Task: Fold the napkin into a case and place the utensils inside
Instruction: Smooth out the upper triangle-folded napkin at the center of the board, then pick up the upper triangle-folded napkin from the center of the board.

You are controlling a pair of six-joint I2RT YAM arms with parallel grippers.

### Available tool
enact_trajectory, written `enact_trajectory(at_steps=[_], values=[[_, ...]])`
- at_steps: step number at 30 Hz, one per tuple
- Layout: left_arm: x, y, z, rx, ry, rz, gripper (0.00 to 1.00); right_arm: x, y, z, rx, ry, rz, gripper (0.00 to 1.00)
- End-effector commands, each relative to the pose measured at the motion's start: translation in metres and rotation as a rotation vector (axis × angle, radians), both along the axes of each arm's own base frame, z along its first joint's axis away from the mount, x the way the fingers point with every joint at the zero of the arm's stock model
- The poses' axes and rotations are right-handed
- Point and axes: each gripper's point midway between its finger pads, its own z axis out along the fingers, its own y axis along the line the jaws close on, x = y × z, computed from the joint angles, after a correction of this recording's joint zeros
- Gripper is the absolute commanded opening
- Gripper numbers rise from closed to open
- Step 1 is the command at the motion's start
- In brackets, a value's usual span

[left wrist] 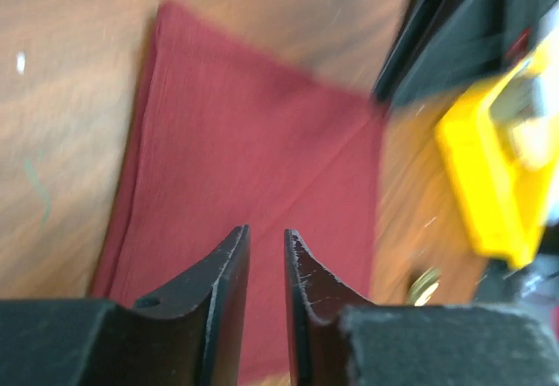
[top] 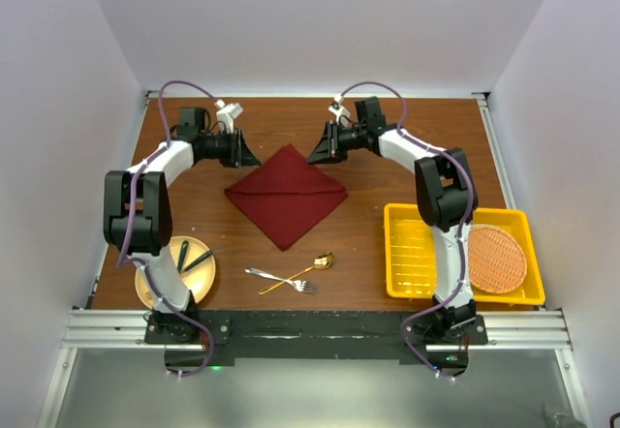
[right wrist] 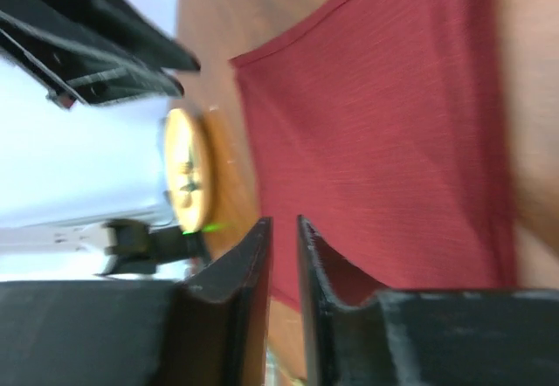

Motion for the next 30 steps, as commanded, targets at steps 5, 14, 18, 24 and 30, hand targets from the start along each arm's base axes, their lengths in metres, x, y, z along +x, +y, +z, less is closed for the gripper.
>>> enact_trajectory(at_steps=[5,14,18,24,30], values=[[-0.043,0.004,-0.058,0.253,0.048,-0.189,0.23,-0.014,-0.04,-0.067,-0.284,-0.067,0.037,0.15],[-0.026,-0.003,-0.093,0.372,0.05,-0.255,0.22,-0.076,-0.054,-0.099,-0.345,0.046,0.107,0.08],[-0.025,-0.013,-0.105,0.397,0.041,-0.291,0.22,-0.108,-0.047,-0.093,-0.321,0.079,0.151,0.09],[-0.017,-0.022,-0.101,0.39,-0.005,-0.314,0.23,-0.108,-0.034,-0.045,-0.209,0.04,0.242,0.3],[-0.017,-0.026,-0.096,0.401,-0.053,-0.363,0.23,-0.02,-0.029,0.017,-0.127,-0.127,0.087,0.64]])
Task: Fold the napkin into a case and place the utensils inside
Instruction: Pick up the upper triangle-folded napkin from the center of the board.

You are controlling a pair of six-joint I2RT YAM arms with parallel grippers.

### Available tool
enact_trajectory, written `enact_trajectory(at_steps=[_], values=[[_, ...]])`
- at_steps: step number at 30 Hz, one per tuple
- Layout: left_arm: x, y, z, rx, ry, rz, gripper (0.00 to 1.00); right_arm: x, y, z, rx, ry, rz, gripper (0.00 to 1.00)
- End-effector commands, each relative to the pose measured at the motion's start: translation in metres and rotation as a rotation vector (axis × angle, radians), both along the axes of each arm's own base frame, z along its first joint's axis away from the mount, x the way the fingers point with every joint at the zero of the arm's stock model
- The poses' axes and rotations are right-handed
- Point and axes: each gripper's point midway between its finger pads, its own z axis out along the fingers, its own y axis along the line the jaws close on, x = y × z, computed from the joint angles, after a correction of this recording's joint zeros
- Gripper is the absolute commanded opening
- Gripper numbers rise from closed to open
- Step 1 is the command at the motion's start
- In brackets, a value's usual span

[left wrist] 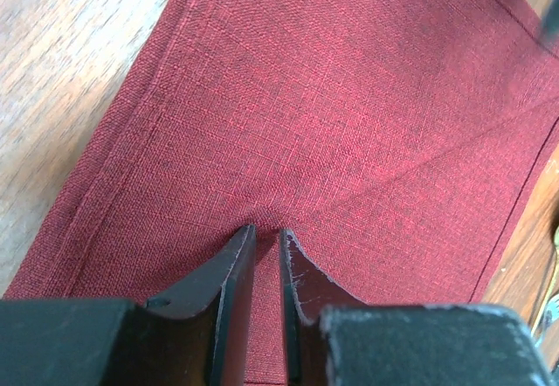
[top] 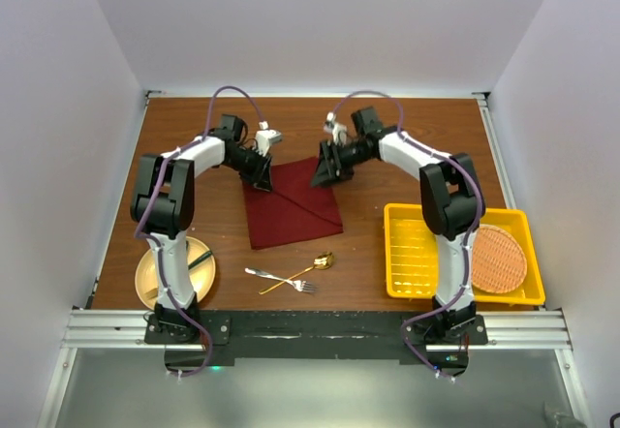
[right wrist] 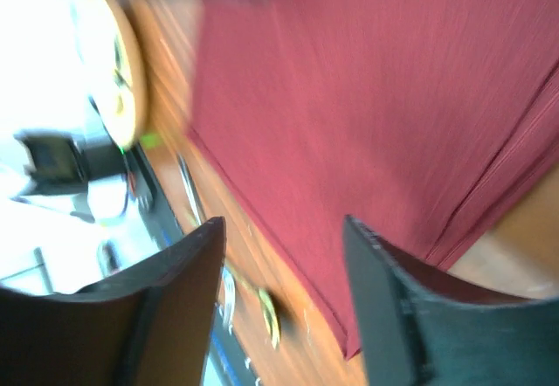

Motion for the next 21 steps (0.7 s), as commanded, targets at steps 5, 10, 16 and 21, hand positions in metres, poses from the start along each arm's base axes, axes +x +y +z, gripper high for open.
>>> enact_trajectory(at_steps=[5,10,16,21], values=[[0.006,-0.003,-0.011,0.08,-0.091,-0.106,0.23,0.119,-0.01,0.04,0.01,-0.258,-0.173,0.75],[0.006,-0.005,-0.011,0.083,-0.103,-0.123,0.23,0.153,-0.013,0.012,-0.058,-0.309,-0.205,0.78],[0.006,-0.004,-0.016,0.089,-0.098,-0.127,0.23,0.156,-0.013,-0.018,-0.084,-0.325,-0.151,0.82],[0.008,-0.004,-0.017,0.091,-0.1,-0.123,0.23,0.139,-0.008,-0.033,-0.045,-0.263,-0.1,0.7]])
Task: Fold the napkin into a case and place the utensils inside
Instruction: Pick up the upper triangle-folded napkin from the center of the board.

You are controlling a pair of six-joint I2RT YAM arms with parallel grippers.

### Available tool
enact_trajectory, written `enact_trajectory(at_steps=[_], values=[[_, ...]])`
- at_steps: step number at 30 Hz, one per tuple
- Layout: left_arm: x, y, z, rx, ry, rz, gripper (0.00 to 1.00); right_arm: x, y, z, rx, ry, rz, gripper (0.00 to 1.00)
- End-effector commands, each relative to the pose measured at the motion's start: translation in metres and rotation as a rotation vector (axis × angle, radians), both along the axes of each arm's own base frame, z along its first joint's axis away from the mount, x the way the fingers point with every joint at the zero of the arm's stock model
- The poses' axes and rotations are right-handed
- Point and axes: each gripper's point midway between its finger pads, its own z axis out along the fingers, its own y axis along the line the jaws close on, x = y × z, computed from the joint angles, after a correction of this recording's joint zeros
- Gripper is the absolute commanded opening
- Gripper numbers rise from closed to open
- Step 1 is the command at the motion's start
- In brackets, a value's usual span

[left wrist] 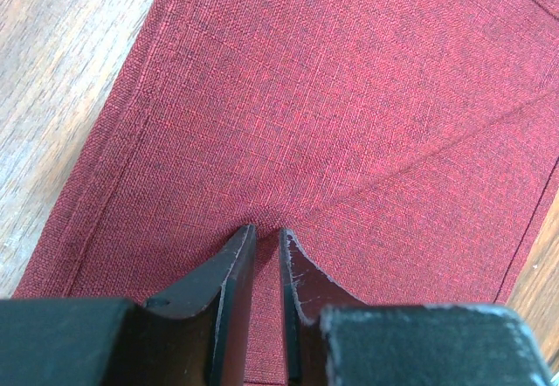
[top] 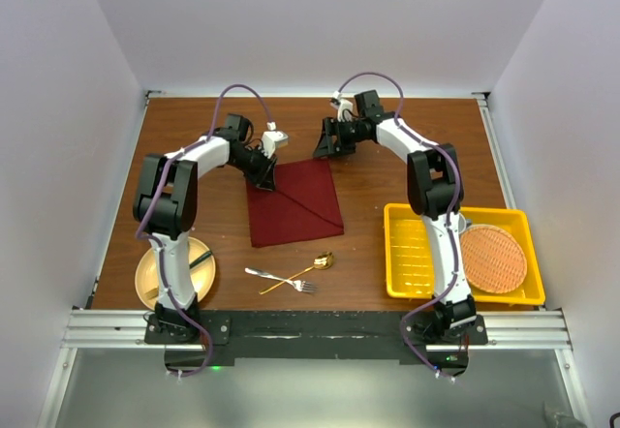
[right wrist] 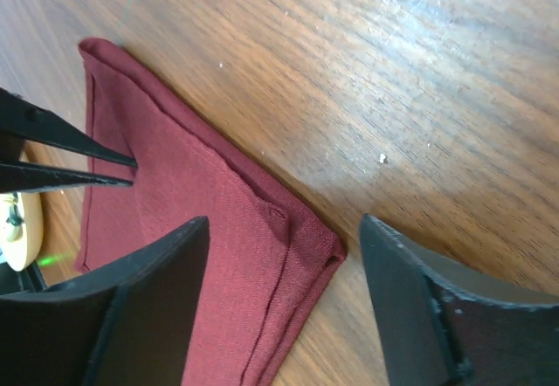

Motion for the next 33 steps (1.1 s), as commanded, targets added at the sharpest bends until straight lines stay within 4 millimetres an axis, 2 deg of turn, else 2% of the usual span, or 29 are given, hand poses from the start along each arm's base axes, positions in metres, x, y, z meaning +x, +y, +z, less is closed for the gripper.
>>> enact_trajectory(at_steps=[1,5,10,14,15,17,18,20,21,22,24,26,27,28,29,33], values=[[0.005,0.005,-0.017,0.059,-0.016,-0.017,0.23,-0.01,0.006,-0.01,0.017,0.017,0.06,0.66],[0.007,0.005,-0.018,0.061,-0.013,-0.013,0.23,-0.023,0.013,-0.015,0.074,0.081,0.095,0.57],[0.007,0.005,-0.019,0.063,-0.012,-0.009,0.23,-0.026,0.017,-0.004,0.111,0.083,0.122,0.41],[0.007,0.005,-0.021,0.062,-0.009,-0.003,0.23,-0.025,0.018,0.004,0.118,0.064,0.127,0.22],[0.008,0.005,-0.02,0.055,-0.006,0.007,0.23,-0.024,0.018,0.008,0.12,0.053,0.13,0.13],[0.01,0.003,-0.01,0.034,-0.013,0.019,0.27,-0.022,0.018,0.013,0.124,0.033,0.13,0.04],[0.01,-0.002,0.0,-0.023,-0.011,0.018,0.37,-0.022,0.018,0.016,0.125,0.028,0.129,0.0],[0.02,0.004,0.034,-0.139,-0.051,0.057,0.5,-0.022,0.021,0.027,0.138,0.0,0.141,0.0],[0.024,0.001,0.053,-0.238,-0.059,0.077,0.61,-0.024,0.022,0.031,0.142,-0.012,0.152,0.0],[0.034,0.018,0.073,-0.281,-0.101,0.119,0.66,-0.025,0.024,0.04,0.149,-0.035,0.166,0.0],[0.047,0.029,0.097,-0.343,-0.167,0.125,0.75,-0.031,0.027,0.046,0.148,-0.078,0.208,0.0],[0.06,0.046,0.101,-0.304,-0.219,0.137,0.79,-0.036,0.031,0.055,0.149,-0.124,0.249,0.0],[0.065,0.05,0.107,-0.273,-0.259,0.096,0.81,-0.04,0.032,0.054,0.15,-0.127,0.262,0.0],[0.067,0.053,0.097,-0.258,-0.246,0.081,0.82,-0.042,0.032,0.055,0.148,-0.129,0.27,0.0],[0.074,0.054,0.104,-0.251,-0.27,0.06,0.82,-0.044,0.032,0.054,0.147,-0.128,0.276,0.0],[0.077,0.051,0.082,-0.26,-0.238,0.009,0.8,-0.046,0.033,0.06,0.147,-0.182,0.318,0.0]])
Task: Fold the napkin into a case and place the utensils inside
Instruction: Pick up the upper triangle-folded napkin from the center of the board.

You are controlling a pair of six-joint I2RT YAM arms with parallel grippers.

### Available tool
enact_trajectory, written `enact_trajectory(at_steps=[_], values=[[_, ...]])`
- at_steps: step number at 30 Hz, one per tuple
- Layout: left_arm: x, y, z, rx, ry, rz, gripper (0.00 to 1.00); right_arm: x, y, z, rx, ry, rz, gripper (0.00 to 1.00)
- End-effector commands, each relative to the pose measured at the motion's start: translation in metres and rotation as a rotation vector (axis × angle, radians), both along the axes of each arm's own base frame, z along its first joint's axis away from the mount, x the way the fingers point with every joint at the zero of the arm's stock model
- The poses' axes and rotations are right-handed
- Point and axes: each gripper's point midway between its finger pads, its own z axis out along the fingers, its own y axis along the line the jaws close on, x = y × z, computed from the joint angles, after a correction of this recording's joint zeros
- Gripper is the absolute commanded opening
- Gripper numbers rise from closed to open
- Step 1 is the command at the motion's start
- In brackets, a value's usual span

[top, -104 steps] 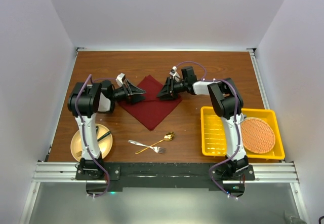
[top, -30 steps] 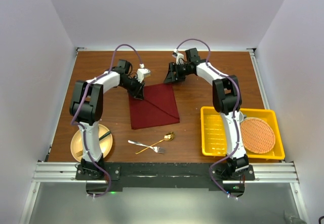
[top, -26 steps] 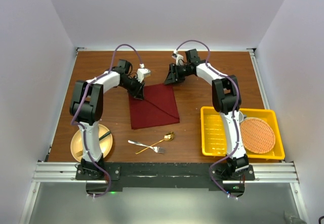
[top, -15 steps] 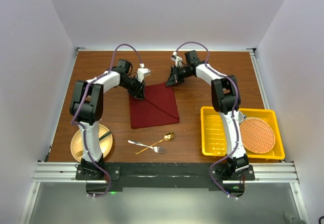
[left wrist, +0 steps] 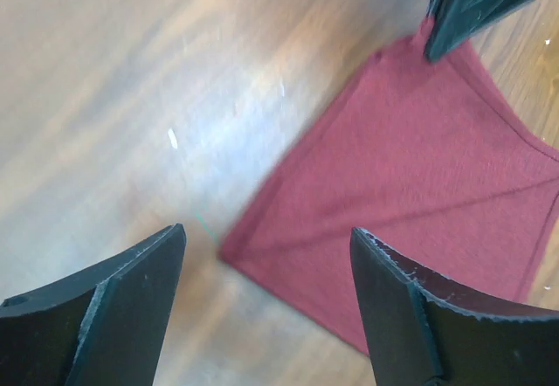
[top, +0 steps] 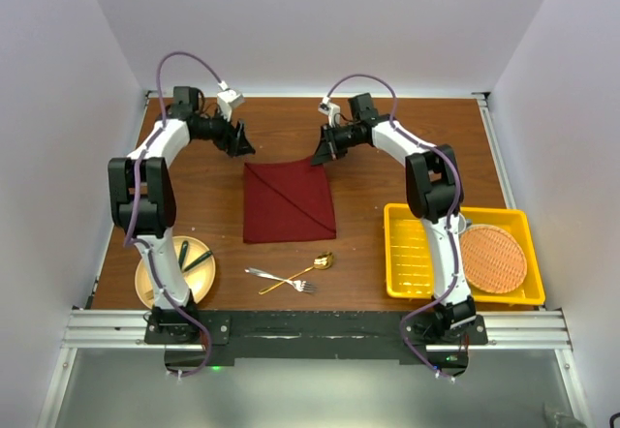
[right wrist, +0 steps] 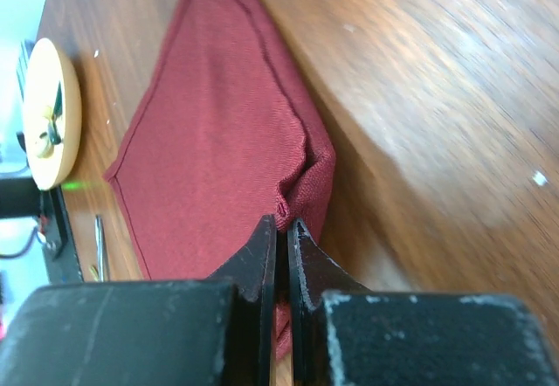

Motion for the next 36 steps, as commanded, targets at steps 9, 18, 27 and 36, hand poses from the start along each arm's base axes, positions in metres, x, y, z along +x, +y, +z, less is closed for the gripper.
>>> enact_trajectory(at_steps=[9,18,27,36], values=[[-0.001,-0.027,-0.02,-0.045,-0.137,-0.306,0.8,-0.022,0.012,0.067,0.067,-0.298,0.209,0.0],[-0.002,-0.021,-0.049,0.006,-0.106,-0.346,0.79,-0.037,0.018,0.091,0.105,-0.401,0.296,0.0],[0.0,-0.018,-0.066,0.034,-0.092,-0.364,0.7,-0.05,0.019,0.107,0.123,-0.481,0.369,0.0],[-0.013,-0.02,-0.063,0.014,-0.089,-0.446,0.54,-0.055,0.021,0.118,0.142,-0.527,0.404,0.0]])
